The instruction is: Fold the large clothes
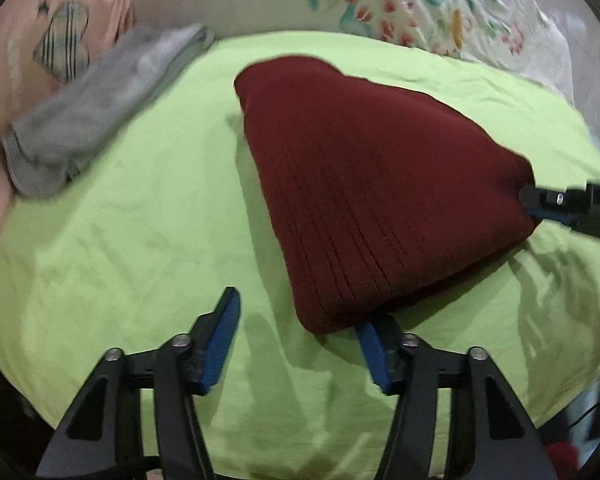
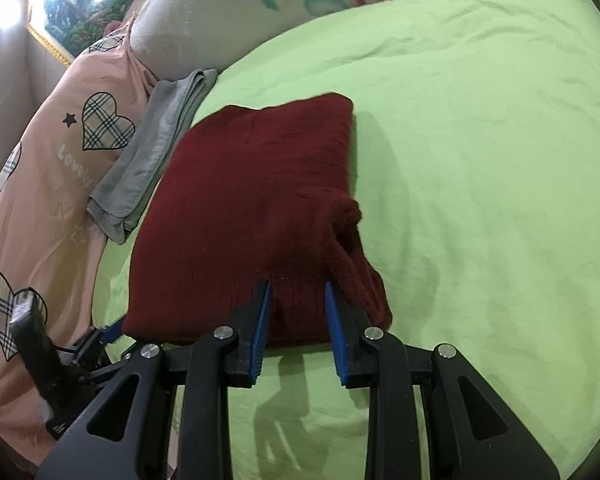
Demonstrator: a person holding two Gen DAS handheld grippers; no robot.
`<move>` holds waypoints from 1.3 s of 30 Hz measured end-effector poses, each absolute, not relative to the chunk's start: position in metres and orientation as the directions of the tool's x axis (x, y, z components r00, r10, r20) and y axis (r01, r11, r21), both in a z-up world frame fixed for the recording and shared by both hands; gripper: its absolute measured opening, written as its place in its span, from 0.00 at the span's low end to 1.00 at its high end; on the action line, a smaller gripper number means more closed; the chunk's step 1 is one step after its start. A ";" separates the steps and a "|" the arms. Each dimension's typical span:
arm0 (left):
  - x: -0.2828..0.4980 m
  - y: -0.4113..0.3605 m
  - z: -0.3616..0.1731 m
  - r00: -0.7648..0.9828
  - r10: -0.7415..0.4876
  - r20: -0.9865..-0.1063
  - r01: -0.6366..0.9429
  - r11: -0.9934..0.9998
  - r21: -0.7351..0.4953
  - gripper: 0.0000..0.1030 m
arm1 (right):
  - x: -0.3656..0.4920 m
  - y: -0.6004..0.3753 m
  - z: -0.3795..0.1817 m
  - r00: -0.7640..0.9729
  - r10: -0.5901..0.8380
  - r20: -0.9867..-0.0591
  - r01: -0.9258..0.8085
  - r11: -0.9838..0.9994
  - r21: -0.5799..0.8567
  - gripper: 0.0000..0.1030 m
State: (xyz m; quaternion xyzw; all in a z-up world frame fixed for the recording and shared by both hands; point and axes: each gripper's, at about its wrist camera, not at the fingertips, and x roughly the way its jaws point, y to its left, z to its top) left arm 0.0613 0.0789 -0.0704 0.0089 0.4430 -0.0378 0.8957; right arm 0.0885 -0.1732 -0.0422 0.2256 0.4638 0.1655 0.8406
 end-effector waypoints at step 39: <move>0.058 0.053 -0.049 0.643 -0.189 -0.742 0.217 0.974 -0.060 0.28 | 0.087 -0.163 -0.043 0.507 0.480 -0.716 -0.075 0.852 0.518 0.28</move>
